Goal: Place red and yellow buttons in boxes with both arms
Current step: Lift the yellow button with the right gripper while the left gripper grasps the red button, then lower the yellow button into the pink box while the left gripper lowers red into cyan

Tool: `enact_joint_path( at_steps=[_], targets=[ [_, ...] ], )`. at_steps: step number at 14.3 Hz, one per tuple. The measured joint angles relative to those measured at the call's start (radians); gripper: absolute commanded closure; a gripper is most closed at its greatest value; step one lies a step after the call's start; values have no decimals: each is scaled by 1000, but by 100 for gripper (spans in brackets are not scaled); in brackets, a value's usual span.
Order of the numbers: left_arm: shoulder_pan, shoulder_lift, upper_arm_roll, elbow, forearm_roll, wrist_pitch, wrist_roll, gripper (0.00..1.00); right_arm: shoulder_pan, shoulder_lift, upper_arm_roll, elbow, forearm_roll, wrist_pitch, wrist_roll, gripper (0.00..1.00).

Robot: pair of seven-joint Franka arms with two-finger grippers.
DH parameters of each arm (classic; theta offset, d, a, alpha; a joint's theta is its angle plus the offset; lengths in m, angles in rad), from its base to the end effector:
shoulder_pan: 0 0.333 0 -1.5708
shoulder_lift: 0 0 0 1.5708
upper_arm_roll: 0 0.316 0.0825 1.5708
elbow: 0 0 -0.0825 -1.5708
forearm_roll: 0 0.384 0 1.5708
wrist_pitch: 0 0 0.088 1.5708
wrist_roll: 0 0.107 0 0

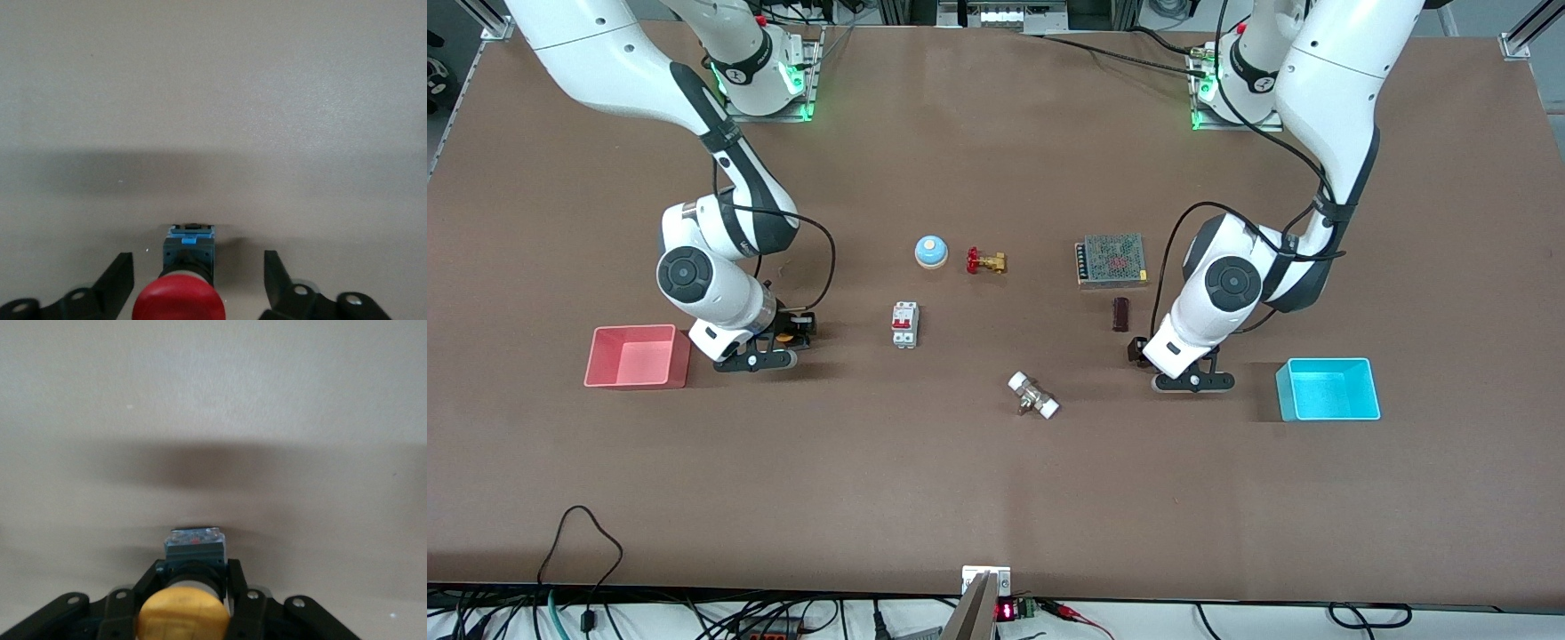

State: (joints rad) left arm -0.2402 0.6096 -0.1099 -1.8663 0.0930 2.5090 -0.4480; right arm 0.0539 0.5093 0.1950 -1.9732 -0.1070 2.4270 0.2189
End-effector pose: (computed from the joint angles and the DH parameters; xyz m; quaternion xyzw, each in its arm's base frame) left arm 0.6046 -0.2175 0.1919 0.9996 0.0224 0.0164 0.0102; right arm 0.5916 0.1468 0.2094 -0.9987 -0.0452 0.0241 0.0081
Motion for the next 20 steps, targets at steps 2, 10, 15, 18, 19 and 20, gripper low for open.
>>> enact_joint_path(
  at_steps=[2, 10, 15, 18, 19, 20],
  targets=[
    [0, 12, 2, 0, 0, 9, 0, 61, -15, -38, -3, 47, 0, -92, -2, 96],
    [4, 3, 13, 27, 0, -13, 1, 82, -112, -198, -220, 151, 32, -331, -349, 95],
    [81, -92, 41, 203, 4, -341, 122, 79, -139, -87, -284, 150, 65, -224, -411, 95],
    [190, -105, 49, 280, 8, -437, 207, 76, -137, -28, -283, 150, 66, -154, -411, 94],
    [230, -102, 51, 281, 23, -438, 232, 76, -137, -15, -283, 150, 66, -140, -411, 94],
    [264, -93, 53, 281, 46, -438, 257, 77, -136, -5, -283, 150, 66, -129, -411, 93]
  ],
)
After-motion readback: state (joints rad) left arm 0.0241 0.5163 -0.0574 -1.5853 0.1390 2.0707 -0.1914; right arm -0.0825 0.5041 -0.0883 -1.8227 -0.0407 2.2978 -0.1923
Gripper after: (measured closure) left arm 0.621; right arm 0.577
